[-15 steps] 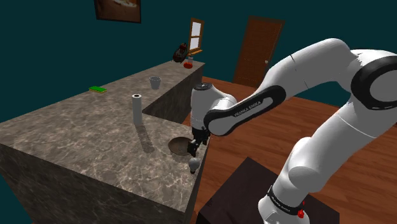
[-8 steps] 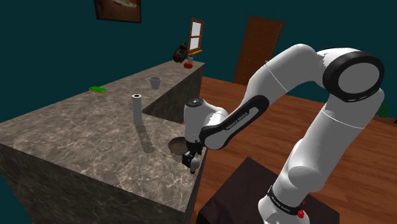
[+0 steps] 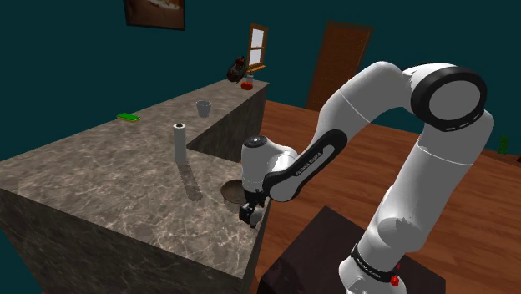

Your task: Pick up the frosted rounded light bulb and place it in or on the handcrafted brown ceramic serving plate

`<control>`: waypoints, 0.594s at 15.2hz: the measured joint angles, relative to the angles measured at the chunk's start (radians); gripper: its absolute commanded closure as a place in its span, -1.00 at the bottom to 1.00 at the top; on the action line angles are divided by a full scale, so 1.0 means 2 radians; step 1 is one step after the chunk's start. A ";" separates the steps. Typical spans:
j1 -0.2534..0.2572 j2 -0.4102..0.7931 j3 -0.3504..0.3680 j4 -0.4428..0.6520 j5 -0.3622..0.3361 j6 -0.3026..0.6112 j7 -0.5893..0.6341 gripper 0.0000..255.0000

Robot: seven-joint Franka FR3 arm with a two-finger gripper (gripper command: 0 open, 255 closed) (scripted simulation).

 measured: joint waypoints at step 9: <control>0.000 0.000 0.000 0.000 0.000 0.001 0.000 1.00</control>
